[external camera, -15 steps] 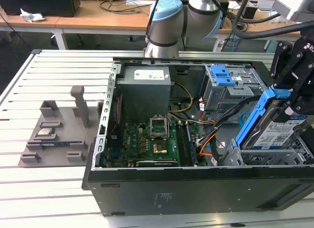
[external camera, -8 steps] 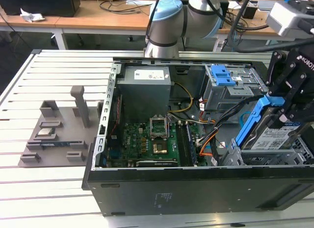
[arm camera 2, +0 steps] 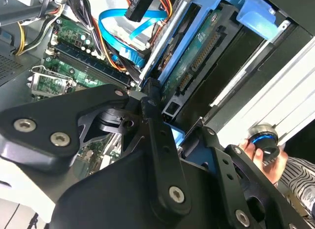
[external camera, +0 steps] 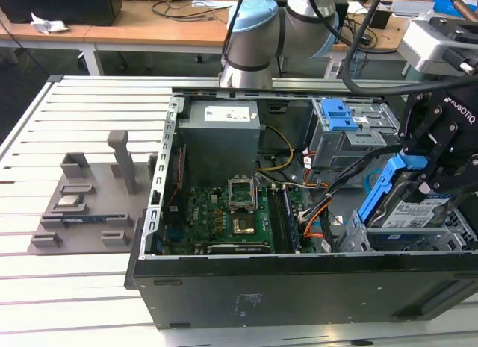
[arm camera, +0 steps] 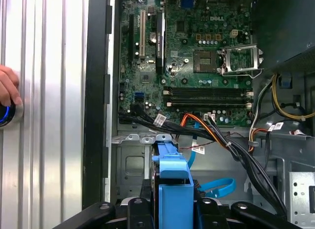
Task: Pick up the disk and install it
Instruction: 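Insert the disk into the insertion slot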
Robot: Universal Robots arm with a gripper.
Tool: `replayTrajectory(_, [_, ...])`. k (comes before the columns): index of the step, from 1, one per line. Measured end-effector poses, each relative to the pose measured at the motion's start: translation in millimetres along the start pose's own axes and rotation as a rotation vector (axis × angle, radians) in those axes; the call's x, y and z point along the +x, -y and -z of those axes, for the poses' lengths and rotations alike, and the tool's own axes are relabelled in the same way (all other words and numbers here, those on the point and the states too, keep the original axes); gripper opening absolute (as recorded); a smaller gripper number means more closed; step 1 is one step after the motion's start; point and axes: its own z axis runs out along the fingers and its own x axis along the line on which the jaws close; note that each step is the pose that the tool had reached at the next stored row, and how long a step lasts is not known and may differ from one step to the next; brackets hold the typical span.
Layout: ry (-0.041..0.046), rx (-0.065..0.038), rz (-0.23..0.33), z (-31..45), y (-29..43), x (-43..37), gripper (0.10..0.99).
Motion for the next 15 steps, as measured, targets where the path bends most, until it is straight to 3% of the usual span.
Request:
replayTrajectory(3, [0.0002, 0.000, 0.000, -0.1, 0.1, 0.0, 0.376])
replayTrajectory(4, [0.0000, 0.000, 0.000, -0.1, 0.1, 0.0, 0.439])
replayTrajectory(7, [0.0001, 0.000, 0.000, -0.1, 0.1, 0.0, 0.427])
replayTrajectory(11, [0.0000, 0.000, 0.000, -0.2, 0.0, 0.0, 0.118])
replayTrajectory(15, [0.0001, 0.000, 0.000, -0.2, 0.0, 0.0, 0.106])
